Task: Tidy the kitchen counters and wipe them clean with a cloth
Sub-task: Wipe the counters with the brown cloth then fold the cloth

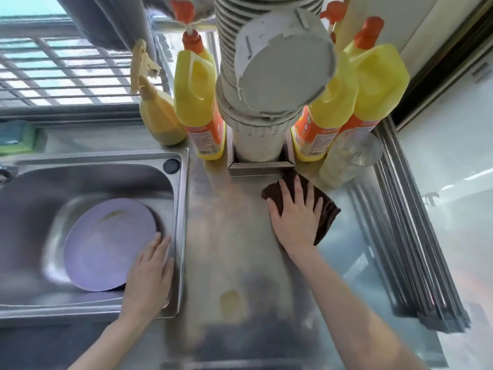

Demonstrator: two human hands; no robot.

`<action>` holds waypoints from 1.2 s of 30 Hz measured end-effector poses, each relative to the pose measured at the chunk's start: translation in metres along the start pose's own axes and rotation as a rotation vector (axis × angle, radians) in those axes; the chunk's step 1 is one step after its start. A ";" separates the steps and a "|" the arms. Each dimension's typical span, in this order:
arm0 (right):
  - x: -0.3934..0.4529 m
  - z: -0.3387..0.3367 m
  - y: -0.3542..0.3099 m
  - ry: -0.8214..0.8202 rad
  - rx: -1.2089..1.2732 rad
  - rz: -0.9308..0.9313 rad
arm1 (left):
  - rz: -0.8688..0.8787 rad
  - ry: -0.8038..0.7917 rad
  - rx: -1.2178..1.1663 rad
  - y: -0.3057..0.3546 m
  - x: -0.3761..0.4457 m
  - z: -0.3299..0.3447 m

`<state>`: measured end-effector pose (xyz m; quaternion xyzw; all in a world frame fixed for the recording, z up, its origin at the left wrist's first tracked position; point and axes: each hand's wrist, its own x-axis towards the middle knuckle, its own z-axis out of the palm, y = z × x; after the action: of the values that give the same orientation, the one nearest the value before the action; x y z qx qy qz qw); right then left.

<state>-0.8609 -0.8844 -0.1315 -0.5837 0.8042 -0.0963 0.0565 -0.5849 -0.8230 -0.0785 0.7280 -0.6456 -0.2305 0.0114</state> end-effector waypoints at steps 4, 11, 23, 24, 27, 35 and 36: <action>-0.027 0.007 -0.057 -0.092 0.068 -0.289 | -0.070 0.007 -0.106 -0.022 -0.011 0.001; -0.028 -0.014 0.020 -0.151 0.006 -0.376 | 0.130 -0.087 -0.072 -0.011 -0.033 0.000; -0.160 -0.018 0.059 -0.076 -0.065 -0.354 | 0.250 -0.127 0.007 -0.025 -0.063 0.008; -0.162 -0.021 0.069 -0.065 -0.091 -0.255 | 0.279 -0.111 0.022 -0.028 -0.065 0.007; -0.177 -0.029 0.079 0.002 -0.051 0.276 | 0.337 -0.063 0.040 -0.039 -0.074 0.004; -0.284 -0.009 -0.029 -0.086 -0.037 -0.072 | 0.313 -0.089 0.004 -0.074 -0.092 -0.003; -0.280 -0.011 -0.011 -0.105 -0.067 -0.151 | 0.334 -0.085 0.000 -0.075 -0.093 -0.005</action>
<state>-0.7656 -0.6212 -0.1239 -0.6485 0.7566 -0.0427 0.0717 -0.5189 -0.7240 -0.0680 0.6001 -0.7576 -0.2557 0.0222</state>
